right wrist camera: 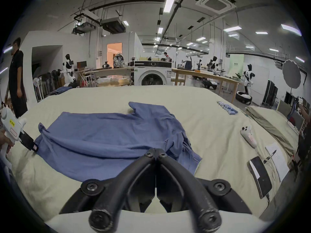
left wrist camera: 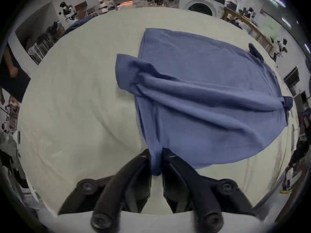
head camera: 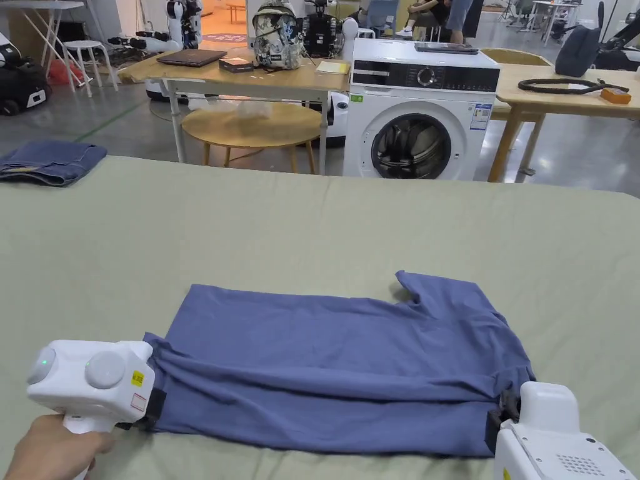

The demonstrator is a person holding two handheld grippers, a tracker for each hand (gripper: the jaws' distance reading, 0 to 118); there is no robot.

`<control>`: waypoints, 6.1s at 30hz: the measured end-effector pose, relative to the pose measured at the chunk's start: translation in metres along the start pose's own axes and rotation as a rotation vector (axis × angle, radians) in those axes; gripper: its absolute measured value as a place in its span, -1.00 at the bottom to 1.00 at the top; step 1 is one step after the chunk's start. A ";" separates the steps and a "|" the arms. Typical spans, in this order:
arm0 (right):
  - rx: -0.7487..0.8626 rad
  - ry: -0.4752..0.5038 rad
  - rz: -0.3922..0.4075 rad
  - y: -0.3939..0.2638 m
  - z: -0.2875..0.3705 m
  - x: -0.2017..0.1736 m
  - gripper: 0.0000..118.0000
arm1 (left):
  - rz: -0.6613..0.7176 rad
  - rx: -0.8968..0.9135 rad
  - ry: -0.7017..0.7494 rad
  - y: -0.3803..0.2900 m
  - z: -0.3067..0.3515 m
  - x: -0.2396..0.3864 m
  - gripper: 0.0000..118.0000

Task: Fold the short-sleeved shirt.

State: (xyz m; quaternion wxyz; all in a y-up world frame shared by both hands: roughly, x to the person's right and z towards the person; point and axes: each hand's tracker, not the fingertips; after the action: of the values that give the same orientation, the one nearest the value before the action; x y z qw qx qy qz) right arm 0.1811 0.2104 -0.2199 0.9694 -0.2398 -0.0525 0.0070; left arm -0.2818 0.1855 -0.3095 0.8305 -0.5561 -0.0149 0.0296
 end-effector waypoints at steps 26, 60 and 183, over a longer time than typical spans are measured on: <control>-0.556 0.088 0.067 -0.009 -0.114 0.070 -0.65 | 0.049 0.178 -0.090 -0.040 0.016 -0.023 -0.97; -0.556 0.054 0.094 -0.082 0.036 0.072 -0.91 | 0.027 0.154 -0.046 -0.171 0.045 -0.036 -0.97; -0.326 0.110 0.033 0.104 -0.050 0.074 -1.00 | 0.077 0.421 -0.122 0.005 0.079 -0.040 -1.00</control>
State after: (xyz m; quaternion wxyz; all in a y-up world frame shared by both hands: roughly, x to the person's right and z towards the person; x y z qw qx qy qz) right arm 0.2609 0.2824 -0.3052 0.9188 -0.3947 0.0041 0.0014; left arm -0.3266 0.2577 -0.2834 0.9240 -0.3679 -0.0377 0.0973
